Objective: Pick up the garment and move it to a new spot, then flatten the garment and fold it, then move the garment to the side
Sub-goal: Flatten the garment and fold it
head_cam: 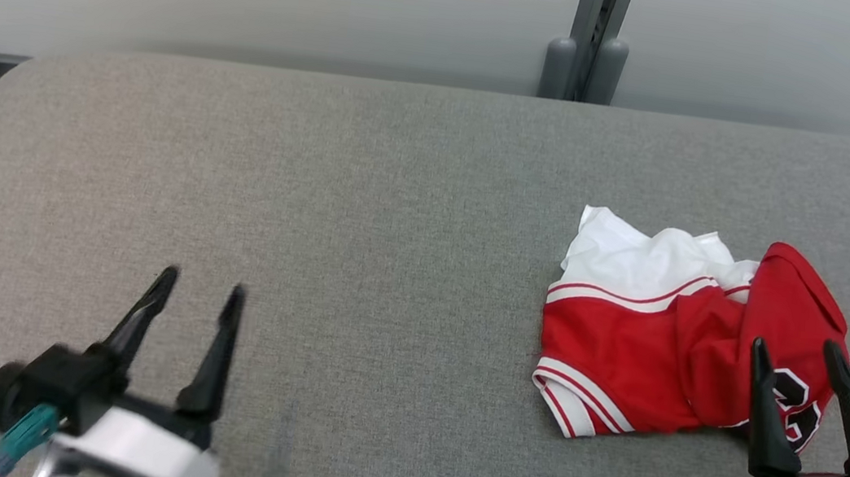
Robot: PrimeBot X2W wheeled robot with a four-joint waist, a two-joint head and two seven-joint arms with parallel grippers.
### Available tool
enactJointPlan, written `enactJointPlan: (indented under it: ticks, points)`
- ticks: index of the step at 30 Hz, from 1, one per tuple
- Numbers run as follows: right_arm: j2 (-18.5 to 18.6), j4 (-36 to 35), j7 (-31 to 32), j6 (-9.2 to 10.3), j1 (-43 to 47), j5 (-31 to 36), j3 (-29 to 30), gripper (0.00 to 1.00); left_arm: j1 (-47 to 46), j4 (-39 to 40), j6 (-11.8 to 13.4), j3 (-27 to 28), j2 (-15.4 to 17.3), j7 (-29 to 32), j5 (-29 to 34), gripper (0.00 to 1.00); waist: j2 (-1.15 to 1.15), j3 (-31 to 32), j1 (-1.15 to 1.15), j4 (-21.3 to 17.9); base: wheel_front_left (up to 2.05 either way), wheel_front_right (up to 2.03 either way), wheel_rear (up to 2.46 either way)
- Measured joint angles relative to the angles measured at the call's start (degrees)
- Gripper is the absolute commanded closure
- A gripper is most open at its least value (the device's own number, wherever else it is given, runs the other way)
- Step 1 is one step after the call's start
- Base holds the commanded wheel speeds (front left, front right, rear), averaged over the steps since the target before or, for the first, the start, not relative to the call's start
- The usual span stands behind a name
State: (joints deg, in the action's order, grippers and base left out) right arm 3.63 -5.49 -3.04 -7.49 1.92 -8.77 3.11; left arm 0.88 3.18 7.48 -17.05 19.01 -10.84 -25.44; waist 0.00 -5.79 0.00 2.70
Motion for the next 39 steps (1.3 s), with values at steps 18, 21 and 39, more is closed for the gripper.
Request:
enactJointPlan:
  ticks: [18, 21, 39]
  points:
    - [-0.46, -1.12, -1.08, 0.0, -6.36, -0.94, -1.69, 0.0, -28.16, -21.35, -12.99, -17.89, -13.62, 10.67, -0.98, 0.0, 0.0, -10.16, 0.0, -6.25, 0.0, 0.0, 0.0]
    - [-0.57, -0.74, -1.71, 0.0, -7.17, -0.93, -2.2, 0.0, -30.55, -25.95, -13.91, -20.43, -14.56, 12.24, -1.81, 0.0, 0.0, -11.91, 0.0, -7.81, 0.0, 0.0, 0.0]
    - [-0.75, 2.61, -4.13, 0.0, -8.48, -2.93, -1.31, 0.0, -38.5, -39.87, -14.26, -30.34, -15.36, 10.01, -8.96, 1.0, 0.0, -15.41, 0.0, -11.95, 0.0, 0.0, 0.0]
